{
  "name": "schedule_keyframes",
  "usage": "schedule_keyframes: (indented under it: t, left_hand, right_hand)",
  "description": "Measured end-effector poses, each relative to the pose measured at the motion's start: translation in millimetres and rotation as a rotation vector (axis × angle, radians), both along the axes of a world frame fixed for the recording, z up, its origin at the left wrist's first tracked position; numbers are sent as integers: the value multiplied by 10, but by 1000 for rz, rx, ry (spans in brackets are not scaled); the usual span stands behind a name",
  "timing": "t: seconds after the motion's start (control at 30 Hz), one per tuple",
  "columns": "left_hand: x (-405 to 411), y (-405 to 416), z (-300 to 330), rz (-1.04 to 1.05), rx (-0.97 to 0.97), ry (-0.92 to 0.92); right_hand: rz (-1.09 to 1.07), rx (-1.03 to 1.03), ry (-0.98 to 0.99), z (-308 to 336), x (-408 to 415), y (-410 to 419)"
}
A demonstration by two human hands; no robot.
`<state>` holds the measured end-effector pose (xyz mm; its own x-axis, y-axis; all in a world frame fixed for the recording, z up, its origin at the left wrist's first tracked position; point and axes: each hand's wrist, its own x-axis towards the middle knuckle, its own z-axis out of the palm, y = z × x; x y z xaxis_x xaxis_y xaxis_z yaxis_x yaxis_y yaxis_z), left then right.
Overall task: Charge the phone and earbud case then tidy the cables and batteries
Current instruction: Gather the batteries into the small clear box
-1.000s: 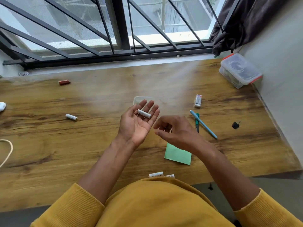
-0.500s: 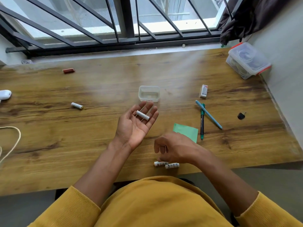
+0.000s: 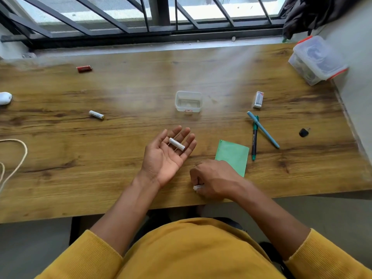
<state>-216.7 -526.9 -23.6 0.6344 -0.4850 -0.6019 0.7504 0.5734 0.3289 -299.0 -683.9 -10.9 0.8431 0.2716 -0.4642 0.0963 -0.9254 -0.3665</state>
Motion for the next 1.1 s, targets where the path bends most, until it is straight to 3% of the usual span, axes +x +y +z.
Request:
schedule_keyframes:
  t: [0.5,0.73,1.1]
  left_hand:
    - [-17,56,-23,-49,14,-20]
    - [-71,-9,-45,-10,-66,79]
    - [-9,-143,-40,23,-48,104]
  right_hand:
    - [-247,277,-372,266,423,-70]
    - [-266,167,-393,132,578,111]
    - [-354,363,-422,80,572,-35]
